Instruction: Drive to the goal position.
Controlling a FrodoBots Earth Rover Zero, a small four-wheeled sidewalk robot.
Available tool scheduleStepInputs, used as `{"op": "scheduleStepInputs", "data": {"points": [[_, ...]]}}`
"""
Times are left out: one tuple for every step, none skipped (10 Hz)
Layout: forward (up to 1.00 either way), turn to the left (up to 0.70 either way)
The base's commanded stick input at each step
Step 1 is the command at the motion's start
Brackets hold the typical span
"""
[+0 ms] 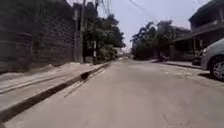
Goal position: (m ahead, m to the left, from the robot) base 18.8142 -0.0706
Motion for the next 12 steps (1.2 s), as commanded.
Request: {"op": "scheduleStepInputs", "data": {"points": [[1.00, 0.02], [1.00, 0.02], [1.00, 0.02], [1.00, 0.02], [1.00, 0.02], [1.00, 0.02], [1.00, 0.01], [1.00, -0.05], [1.00, -0.10], [1.00, -0.16], [1.00, -0.22], [1.00, -0.28]]}}
